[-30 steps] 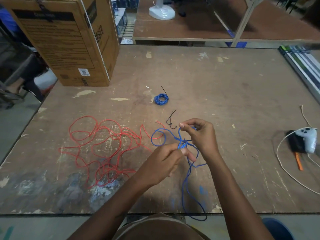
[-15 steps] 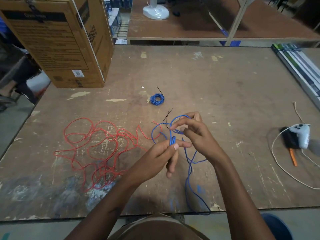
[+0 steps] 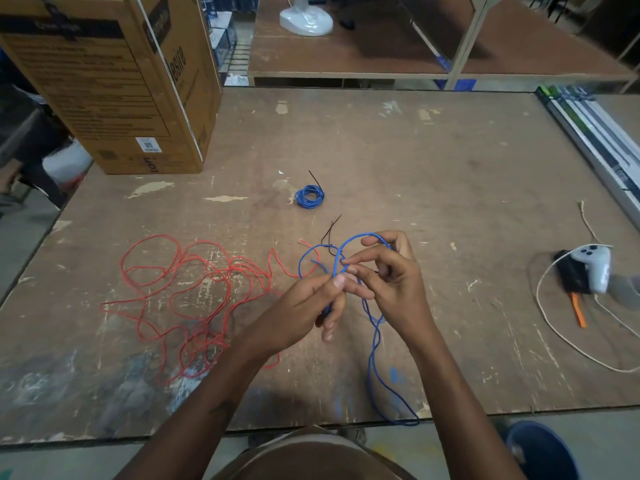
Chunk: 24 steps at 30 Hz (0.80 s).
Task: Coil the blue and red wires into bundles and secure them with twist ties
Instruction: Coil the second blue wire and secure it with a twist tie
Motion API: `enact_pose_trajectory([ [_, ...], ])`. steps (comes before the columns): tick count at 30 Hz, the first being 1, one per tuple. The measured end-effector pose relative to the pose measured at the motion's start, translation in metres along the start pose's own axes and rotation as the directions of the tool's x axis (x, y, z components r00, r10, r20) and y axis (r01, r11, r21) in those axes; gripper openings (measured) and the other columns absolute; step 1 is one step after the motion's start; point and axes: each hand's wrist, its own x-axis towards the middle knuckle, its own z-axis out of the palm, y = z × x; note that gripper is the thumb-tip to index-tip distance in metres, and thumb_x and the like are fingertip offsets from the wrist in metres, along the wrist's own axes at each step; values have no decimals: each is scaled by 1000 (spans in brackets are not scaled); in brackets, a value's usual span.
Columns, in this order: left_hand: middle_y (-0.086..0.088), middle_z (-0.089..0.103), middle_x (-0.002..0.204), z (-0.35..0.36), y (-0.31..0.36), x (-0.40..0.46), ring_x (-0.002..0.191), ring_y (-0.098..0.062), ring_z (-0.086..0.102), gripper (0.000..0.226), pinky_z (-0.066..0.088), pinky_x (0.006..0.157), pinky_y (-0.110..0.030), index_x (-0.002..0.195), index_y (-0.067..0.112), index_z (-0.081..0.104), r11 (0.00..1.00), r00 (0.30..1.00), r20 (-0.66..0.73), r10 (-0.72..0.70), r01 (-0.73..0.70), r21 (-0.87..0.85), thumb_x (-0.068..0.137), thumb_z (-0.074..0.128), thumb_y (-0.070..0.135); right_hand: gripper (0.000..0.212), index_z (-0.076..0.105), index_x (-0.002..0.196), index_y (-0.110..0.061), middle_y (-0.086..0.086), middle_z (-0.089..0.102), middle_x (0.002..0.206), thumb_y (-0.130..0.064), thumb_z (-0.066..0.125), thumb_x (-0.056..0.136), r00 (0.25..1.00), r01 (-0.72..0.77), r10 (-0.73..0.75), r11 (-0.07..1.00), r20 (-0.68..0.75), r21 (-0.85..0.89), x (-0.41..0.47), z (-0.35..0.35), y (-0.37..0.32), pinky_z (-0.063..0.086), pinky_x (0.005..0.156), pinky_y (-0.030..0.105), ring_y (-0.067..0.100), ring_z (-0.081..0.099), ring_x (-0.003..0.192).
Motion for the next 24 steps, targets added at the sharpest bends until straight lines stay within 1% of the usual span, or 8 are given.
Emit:
enact_pose_trajectory([
  [2, 4, 45, 65, 5, -4, 0, 55, -22, 57, 53, 42, 65, -57, 124, 1, 67, 1000, 1000, 6, 18, -18, 22, 113, 36, 43, 15, 82, 96, -37, -7, 48, 120, -23, 82, 95, 999, 33, -32, 999, 32, -43, 0, -2, 1, 55, 84, 46, 21, 57, 126],
  [6, 0, 32, 72, 11, -11, 1, 57, -21, 49, 51, 39, 70, -43, 127, 17, 69, 998, 999, -41, 5, -7, -56, 113, 31, 48, 20, 82, 98, -32, 1, 44, 120, -12, 80, 96, 992, 111, -101, 983, 76, -147, 1, -9, 3, 57, 95, 50, 22, 56, 117],
  [11, 6, 46, 60, 13, -18, 8, 64, -28, 70, 75, 46, 72, -36, 112, -20, 57, 991, 997, -65, -49, 41, -125, 110, 34, 51, 18, 82, 98, -27, -2, 43, 120, -11, 75, 97, 969, 236, -202, 928, 143, -289, 5, -11, -5, 53, 86, 41, 20, 55, 92],
  [14, 7, 47, 61, 14, -19, 9, 73, -34, 75, 65, 49, 75, -37, 115, -23, 53, 978, 997, -55, -49, 37, -205, 109, 40, 40, 22, 83, 99, -27, -9, 42, 120, -6, 75, 99, 951, 292, -235, 896, 200, -335, 8, -14, -7, 54, 79, 42, 18, 56, 84],
  [16, 5, 38, 64, 14, -21, 10, 64, -28, 70, 51, 47, 70, -32, 121, -13, 59, 977, 996, -66, -55, 39, -210, 110, 40, 32, 25, 83, 101, -27, -11, 42, 119, -4, 74, 99, 951, 285, -221, 898, 217, -336, 10, -14, -6, 54, 82, 43, 18, 57, 87],
  [19, 2, 33, 72, 10, -19, 12, 53, -14, 42, 36, 35, 60, -26, 126, 9, 68, 983, 995, -90, -50, 33, -180, 112, 40, 27, 27, 82, 110, -23, -4, 49, 119, -2, 66, 104, 970, 213, -175, 948, 170, -238, 10, -13, -8, 56, 88, 40, 19, 61, 104],
  [21, 3, 32, 75, 3, -14, 13, 56, -11, 29, 36, 28, 58, -23, 127, 8, 66, 988, 996, -58, -66, 56, -147, 112, 40, 27, 28, 78, 118, -17, 2, 59, 116, 0, 59, 108, 983, 173, -161, 973, 91, -155, 11, -14, -11, 54, 82, 39, 19, 65, 104],
  [24, 3, 29, 75, 0, -7, 10, 59, -7, 26, 36, 25, 56, -20, 123, 2, 64, 986, 993, 50, -111, 116, -118, 111, 40, 26, 25, 72, 126, -17, 2, 72, 111, -3, 58, 110, 996, 78, -80, 995, -29, -65, 22, -18, -9, 52, 78, 55, 35, 67, 92],
])
